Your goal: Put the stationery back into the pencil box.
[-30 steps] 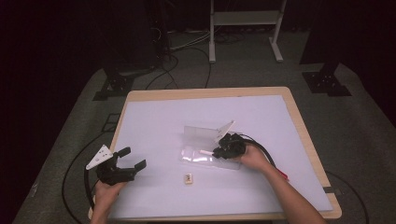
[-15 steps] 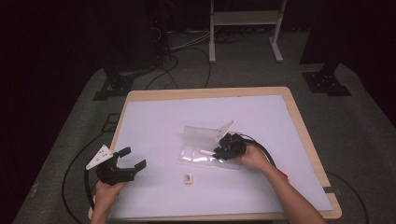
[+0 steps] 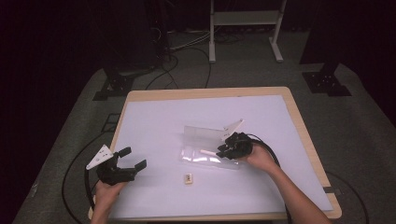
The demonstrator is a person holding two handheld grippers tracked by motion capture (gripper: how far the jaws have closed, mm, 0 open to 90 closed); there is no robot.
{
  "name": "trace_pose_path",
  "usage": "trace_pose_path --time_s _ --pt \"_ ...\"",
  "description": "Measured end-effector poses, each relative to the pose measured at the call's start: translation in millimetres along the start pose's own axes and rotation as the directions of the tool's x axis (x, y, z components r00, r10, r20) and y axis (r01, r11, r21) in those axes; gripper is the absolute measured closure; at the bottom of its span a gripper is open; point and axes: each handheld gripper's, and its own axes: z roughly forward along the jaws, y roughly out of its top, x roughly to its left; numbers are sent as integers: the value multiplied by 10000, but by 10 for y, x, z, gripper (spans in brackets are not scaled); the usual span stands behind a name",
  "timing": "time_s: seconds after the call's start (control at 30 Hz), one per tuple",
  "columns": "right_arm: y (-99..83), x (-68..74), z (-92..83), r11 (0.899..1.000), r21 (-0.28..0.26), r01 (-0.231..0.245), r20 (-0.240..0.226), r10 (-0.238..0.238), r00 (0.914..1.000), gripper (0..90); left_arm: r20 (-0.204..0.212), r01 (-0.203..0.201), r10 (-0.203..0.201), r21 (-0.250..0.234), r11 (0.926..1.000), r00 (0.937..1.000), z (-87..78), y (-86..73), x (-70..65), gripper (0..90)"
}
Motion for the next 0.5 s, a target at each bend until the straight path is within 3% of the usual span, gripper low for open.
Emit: trace_pose_path --time_s 0.5 --pt "-149 22 -287 9992 -401 -56 396 72 9992 682 -17 -18 18 65 10000 10000 13 -7 -9 36"
